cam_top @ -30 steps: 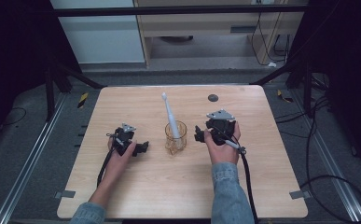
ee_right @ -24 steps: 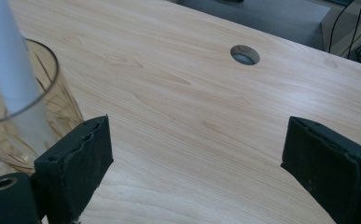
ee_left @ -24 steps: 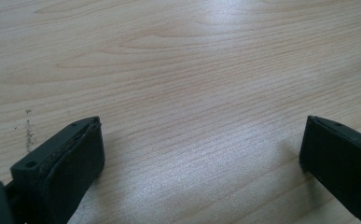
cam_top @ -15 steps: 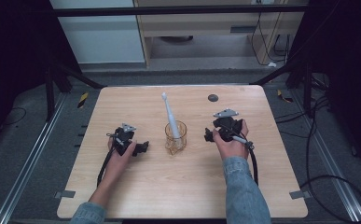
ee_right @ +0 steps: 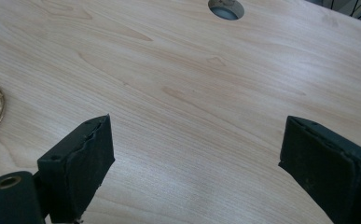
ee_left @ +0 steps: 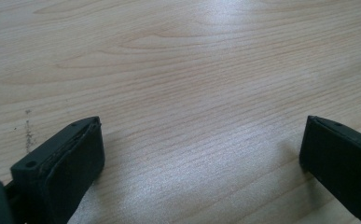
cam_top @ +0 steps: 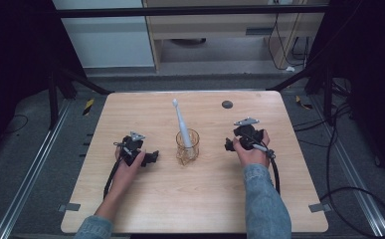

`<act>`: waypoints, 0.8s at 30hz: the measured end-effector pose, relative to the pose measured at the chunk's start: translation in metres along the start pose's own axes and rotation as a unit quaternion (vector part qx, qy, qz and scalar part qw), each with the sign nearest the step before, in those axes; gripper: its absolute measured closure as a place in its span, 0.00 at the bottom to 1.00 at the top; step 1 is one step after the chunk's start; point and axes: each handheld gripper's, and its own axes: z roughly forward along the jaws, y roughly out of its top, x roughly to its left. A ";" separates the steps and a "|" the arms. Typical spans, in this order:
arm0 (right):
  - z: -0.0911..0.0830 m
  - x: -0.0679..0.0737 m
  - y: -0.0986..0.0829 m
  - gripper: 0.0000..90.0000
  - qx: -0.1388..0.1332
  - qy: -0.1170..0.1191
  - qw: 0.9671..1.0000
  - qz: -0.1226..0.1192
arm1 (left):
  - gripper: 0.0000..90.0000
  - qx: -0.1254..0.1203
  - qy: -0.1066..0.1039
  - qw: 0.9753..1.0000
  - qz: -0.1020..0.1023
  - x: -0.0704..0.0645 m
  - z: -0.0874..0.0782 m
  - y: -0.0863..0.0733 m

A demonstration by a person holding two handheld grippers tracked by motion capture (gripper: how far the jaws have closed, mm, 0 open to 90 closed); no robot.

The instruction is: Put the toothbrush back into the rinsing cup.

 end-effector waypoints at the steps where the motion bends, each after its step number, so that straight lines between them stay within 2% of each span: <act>1: 0.002 -0.001 -0.001 0.11 0.001 0.001 1.000 0.005 | 0.00 0.000 0.000 1.000 0.000 0.000 0.000 0.000; 5: 0.007 -0.006 -0.007 0.12 -0.001 -0.002 1.000 0.017 | 0.00 0.000 0.000 1.000 0.000 0.000 0.000 0.000; 14: 0.014 -0.016 -0.026 0.14 -0.012 0.007 0.997 0.076 | 0.00 0.000 0.000 1.000 0.000 0.000 0.000 0.000; 18: 0.017 -0.019 -0.032 0.14 -0.016 0.009 0.996 0.090 | 0.00 0.000 0.000 1.000 0.000 0.000 0.000 0.000; 24: 0.025 -0.023 -0.041 0.14 -0.009 0.008 0.995 0.102 | 0.00 0.000 -0.001 1.000 0.000 0.000 0.000 0.000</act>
